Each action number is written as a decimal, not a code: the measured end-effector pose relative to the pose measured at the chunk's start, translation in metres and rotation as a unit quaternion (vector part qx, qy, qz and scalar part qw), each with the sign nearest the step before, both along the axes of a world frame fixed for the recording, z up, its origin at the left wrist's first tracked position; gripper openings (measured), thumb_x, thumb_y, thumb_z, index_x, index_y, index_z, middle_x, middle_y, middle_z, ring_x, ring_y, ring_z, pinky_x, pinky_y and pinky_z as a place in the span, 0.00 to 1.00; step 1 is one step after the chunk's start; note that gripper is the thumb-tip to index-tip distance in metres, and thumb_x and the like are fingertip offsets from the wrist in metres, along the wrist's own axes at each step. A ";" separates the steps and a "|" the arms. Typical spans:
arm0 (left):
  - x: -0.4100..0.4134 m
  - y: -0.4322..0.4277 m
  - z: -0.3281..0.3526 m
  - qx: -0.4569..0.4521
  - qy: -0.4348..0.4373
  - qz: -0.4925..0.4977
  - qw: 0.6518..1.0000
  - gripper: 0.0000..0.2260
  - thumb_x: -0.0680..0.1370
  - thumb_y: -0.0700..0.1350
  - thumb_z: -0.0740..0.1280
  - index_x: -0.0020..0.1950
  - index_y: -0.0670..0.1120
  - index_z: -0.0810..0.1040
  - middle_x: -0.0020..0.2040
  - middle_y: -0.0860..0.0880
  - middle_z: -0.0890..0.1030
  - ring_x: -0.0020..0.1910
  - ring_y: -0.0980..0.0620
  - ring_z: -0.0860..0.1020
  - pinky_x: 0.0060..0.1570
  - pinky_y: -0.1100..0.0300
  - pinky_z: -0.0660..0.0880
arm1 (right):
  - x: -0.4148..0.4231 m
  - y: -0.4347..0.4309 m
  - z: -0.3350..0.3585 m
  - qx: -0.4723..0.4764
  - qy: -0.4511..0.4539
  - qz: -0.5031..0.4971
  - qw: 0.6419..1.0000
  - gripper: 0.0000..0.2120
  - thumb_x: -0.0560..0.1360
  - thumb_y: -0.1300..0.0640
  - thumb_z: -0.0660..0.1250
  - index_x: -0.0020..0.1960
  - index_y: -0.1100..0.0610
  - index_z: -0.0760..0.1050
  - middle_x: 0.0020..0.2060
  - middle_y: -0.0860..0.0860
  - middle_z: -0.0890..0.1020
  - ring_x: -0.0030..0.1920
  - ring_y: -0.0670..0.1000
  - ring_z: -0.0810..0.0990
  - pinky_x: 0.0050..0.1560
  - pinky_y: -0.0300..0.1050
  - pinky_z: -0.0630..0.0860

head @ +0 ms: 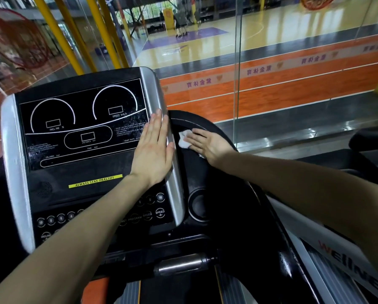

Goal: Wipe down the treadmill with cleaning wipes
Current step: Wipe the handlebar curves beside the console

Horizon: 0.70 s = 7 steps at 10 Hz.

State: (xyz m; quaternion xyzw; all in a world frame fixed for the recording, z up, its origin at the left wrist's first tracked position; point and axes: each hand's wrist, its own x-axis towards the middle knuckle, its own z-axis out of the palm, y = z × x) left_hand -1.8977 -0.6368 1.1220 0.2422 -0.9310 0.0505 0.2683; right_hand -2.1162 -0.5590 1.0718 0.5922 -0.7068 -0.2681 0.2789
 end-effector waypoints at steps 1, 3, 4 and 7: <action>0.001 0.000 -0.002 -0.007 -0.008 -0.001 1.000 0.31 0.90 0.48 0.52 0.88 0.42 0.41 0.88 0.44 0.39 0.87 0.48 0.39 0.86 0.44 0.48 | 0.010 0.014 -0.009 0.127 -0.068 -0.006 0.990 0.31 0.88 0.41 0.45 0.87 0.51 0.42 0.86 0.51 0.39 0.86 0.55 0.39 0.83 0.59 0.34; 0.000 -0.003 -0.003 -0.006 0.000 0.004 1.000 0.31 0.89 0.48 0.53 0.88 0.42 0.41 0.88 0.45 0.39 0.87 0.49 0.39 0.86 0.44 0.49 | 0.022 0.007 0.039 0.031 0.040 0.024 0.998 0.33 0.88 0.40 0.40 0.86 0.56 0.37 0.85 0.57 0.37 0.85 0.57 0.35 0.83 0.61 0.34; 0.000 -0.002 -0.004 -0.009 -0.003 0.002 1.000 0.31 0.89 0.49 0.52 0.88 0.42 0.41 0.88 0.44 0.39 0.87 0.48 0.39 0.86 0.44 0.49 | 0.030 0.006 -0.010 0.151 0.114 0.059 0.980 0.30 0.86 0.34 0.38 0.86 0.41 0.44 0.86 0.41 0.46 0.84 0.47 0.31 0.81 0.59 0.29; -0.001 -0.002 -0.004 -0.017 0.005 0.001 1.000 0.31 0.89 0.47 0.52 0.88 0.42 0.42 0.88 0.43 0.40 0.87 0.48 0.39 0.86 0.44 0.48 | 0.023 0.040 -0.021 0.193 -0.020 0.108 0.975 0.29 0.84 0.43 0.57 0.82 0.47 0.55 0.83 0.53 0.59 0.83 0.52 0.58 0.84 0.54 0.54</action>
